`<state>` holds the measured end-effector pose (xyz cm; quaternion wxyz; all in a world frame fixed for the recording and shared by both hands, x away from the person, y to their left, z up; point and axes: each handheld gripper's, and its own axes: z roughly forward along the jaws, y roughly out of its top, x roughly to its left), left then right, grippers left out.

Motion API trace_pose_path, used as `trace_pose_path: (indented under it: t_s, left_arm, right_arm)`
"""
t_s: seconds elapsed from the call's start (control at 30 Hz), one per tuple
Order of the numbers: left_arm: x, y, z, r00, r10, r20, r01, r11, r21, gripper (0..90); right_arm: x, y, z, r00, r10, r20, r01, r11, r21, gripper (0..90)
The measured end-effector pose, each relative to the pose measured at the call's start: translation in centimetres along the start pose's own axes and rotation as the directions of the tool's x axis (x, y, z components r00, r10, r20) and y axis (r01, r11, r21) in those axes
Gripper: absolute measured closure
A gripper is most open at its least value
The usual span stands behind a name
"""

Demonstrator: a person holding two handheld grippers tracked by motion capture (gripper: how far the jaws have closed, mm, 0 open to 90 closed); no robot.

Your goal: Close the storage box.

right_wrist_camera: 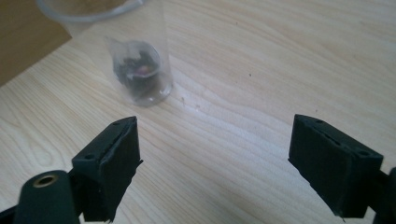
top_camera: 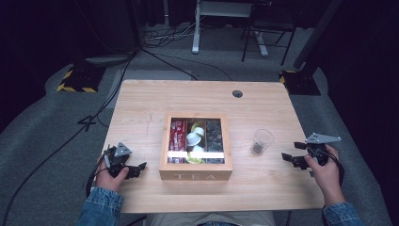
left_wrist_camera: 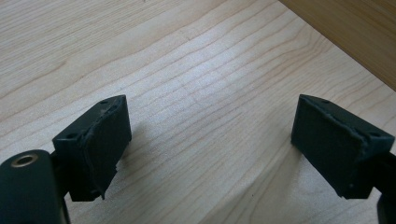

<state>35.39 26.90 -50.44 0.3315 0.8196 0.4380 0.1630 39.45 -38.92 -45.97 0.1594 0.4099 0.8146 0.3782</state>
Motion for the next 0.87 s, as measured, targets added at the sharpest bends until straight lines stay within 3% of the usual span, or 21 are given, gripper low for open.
trace_pose_path:
  t_s: [0.3,0.57,0.73,0.87]
  left_arm:
    - [0.0,0.0,0.0,1.0,0.0,0.0,0.0,1.0,0.0,12.4]
    - [0.0,0.0,0.0,1.0,0.0,0.0,0.0,1.0,0.0,12.4]
    - [0.0,0.0,0.0,1.0,0.0,-0.001,0.0,1.0,0.0,12.4]
    - [0.0,0.0,0.0,1.0,-0.002,-0.001,0.002,1.0,-0.001,12.3]
  right_arm:
    - [-0.4,-2.4,1.5,0.9989,0.033,0.032,-0.034,0.999,0.023,16.8]
    - [-0.2,-3.5,2.4,0.9973,0.047,0.057,-0.047,0.999,0.005,15.9]
    - [0.1,-3.6,2.5,0.9949,0.009,0.1,-0.011,1.0,0.016,14.1]
    - [0.1,-3.6,2.6,0.9943,0.016,0.105,-0.018,1.0,0.017,13.6]
